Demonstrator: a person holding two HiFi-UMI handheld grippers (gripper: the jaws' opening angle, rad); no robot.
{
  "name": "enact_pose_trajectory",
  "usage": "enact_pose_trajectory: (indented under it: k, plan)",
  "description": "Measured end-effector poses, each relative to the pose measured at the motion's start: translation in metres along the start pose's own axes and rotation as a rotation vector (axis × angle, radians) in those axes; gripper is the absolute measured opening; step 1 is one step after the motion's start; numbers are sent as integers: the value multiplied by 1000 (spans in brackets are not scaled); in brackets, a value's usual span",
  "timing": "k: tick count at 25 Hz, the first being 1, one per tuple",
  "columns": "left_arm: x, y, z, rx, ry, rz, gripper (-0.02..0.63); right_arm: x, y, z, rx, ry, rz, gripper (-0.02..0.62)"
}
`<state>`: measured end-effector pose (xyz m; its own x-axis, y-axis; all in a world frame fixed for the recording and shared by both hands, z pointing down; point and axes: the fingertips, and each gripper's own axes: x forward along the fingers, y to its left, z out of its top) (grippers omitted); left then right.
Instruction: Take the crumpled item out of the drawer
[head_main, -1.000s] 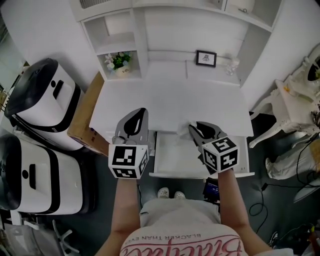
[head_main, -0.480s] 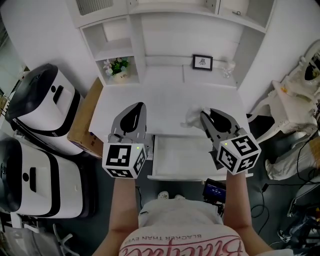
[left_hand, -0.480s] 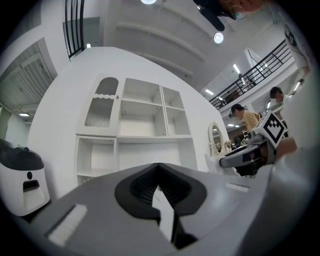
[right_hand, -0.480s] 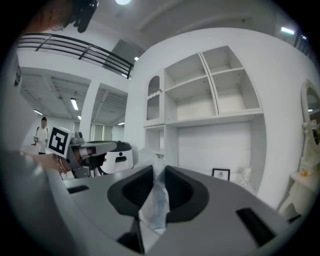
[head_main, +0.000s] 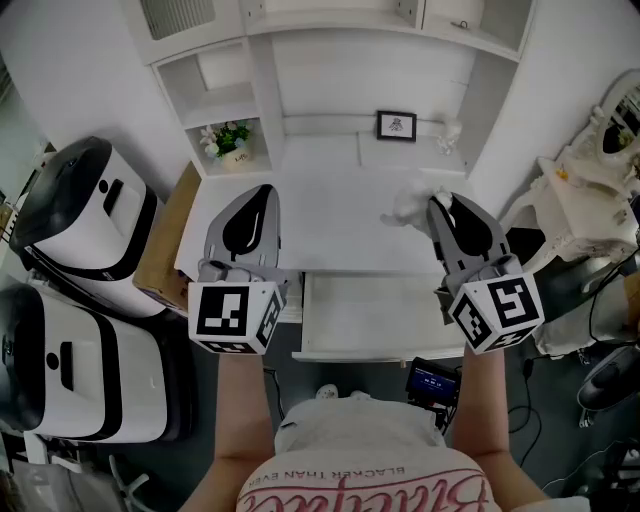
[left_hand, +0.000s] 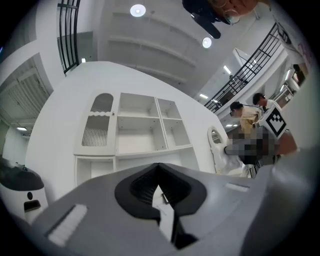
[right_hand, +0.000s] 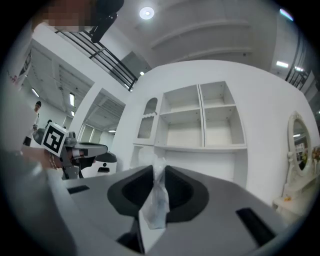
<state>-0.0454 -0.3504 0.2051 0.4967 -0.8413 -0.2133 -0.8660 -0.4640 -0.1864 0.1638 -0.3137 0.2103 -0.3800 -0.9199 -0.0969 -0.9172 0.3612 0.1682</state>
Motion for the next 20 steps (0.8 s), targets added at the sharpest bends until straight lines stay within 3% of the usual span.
enact_pose_trajectory:
  k: [7, 11, 20]
  plan:
    - [-2, 4, 15, 45, -32, 15, 8, -13, -14, 21, -54, -64, -82, 80]
    - [-2, 8, 22, 53, -47, 26, 9, -16, -17, 25, -33, -74, -94, 77]
    - [-5, 13, 26, 55, -54, 35, 9, -16, -4, 28, -111, -63, -91, 75]
